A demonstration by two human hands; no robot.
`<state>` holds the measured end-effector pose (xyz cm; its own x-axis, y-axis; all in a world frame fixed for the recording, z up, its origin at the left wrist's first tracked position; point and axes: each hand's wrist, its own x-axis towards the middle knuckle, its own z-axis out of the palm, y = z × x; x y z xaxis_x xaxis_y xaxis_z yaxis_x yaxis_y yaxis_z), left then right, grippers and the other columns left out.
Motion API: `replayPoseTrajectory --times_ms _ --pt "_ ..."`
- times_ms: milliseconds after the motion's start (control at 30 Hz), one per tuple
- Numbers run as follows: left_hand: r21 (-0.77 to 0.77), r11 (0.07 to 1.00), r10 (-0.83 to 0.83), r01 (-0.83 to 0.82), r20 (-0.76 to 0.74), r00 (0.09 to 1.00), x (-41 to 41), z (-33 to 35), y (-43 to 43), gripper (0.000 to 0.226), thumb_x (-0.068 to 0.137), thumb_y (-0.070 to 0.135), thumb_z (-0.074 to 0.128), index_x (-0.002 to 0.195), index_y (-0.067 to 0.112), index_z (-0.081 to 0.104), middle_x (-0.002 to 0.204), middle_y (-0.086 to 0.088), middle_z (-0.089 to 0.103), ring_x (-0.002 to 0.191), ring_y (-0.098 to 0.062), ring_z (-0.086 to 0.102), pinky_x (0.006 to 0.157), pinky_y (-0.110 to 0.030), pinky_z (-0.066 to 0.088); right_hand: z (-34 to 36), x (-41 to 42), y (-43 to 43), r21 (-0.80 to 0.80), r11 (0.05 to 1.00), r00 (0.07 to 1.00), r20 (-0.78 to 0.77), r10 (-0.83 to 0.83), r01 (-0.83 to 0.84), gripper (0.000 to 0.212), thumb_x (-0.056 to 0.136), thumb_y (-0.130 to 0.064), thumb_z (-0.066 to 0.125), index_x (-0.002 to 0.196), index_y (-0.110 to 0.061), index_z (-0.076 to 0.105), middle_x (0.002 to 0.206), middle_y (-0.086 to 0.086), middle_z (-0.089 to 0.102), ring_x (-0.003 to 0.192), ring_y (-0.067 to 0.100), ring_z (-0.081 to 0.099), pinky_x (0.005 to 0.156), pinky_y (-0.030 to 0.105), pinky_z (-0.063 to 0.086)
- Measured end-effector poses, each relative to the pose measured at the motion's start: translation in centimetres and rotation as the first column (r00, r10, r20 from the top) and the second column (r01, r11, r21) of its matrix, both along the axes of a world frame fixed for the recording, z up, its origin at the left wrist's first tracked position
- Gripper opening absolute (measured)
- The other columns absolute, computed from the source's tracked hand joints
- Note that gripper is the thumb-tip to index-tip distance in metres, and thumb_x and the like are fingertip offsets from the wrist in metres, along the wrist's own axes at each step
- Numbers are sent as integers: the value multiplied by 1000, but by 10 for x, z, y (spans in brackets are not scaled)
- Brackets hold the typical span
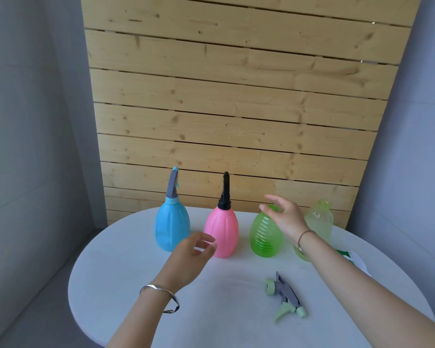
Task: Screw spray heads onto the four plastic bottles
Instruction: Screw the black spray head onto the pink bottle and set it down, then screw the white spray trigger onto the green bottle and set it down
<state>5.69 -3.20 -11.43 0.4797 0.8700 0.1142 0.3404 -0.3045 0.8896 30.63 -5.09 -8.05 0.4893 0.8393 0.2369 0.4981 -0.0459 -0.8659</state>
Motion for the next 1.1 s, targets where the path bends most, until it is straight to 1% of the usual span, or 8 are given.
replayPoseTrajectory --times_ms 133,300,400,500,600,833,967,1100 --pt "-44 999 -4 6 34 999 11 1 -3 7 92 27 55 96 29 61 90 8 62 74 -9 59 54 -10 42 -13 4 -8 40 999 999 -49 -5 7 32 83 -9 68 115 -12 65 120 8 64 120 25 55 97 25 40" --pt "-89 995 -39 45 73 997 29 3 -13 8 93 29 54 98 27 60 96 4 65 85 -16 63 77 -27 50 -9 0 -24 156 986 998 -51 -42 49 22 78 -2 71 97 -13 68 101 2 68 107 23 62 93 26 43" --pt "-187 978 -64 96 169 984 43 6 -25 32 91 38 55 121 25 51 117 2 61 100 -19 65 87 -34 53 7 -5 -42 338 932 988 -126 -93 131 20 76 -4 75 89 -17 67 96 1 70 95 14 65 92 28 50" --pt "-299 938 -91 177 279 956 57 9 -37 67 84 51 57 141 27 31 136 3 47 108 -15 60 87 -31 54 20 -8 -66 446 878 964 -260 -60 175 19 75 -11 77 86 -24 68 93 -5 71 86 -4 66 80 15 52" --pt "-456 834 -59 312 487 871 71 10 -46 95 64 60 67 145 30 26 142 1 44 117 -22 58 90 -39 55 19 -9 -86 411 895 894 -448 32 174 16 77 -14 76 88 -23 68 102 3 72 96 10 66 87 24 52" --pt "-502 734 -66 457 617 784 98 2 -59 55 71 53 71 120 31 61 129 -1 63 110 -21 66 85 -37 56 13 16 -110 312 946 843 -528 100 83 14 80 -19 72 93 -20 69 95 1 72 90 11 66 86 27 54" --pt "-523 735 2 431 638 770 101 1 -58 49 67 52 73 113 34 67 124 0 66 107 -20 67 81 -35 58 0 59 -122 284 899 837 -528 -145 334 6 84 -27 68 87 -22 68 95 -2 73 92 10 68 77 18 51" --pt "-539 737 38 407 636 771 99 0 -57 56 68 51 70 119 31 62 125 -3 65 106 -21 68 79 -34 59 -40 107 -132 44 818 743 -447 -498 574 23 81 -27 70 99 -14 66 114 4 67 98 17 61 82 25 46"
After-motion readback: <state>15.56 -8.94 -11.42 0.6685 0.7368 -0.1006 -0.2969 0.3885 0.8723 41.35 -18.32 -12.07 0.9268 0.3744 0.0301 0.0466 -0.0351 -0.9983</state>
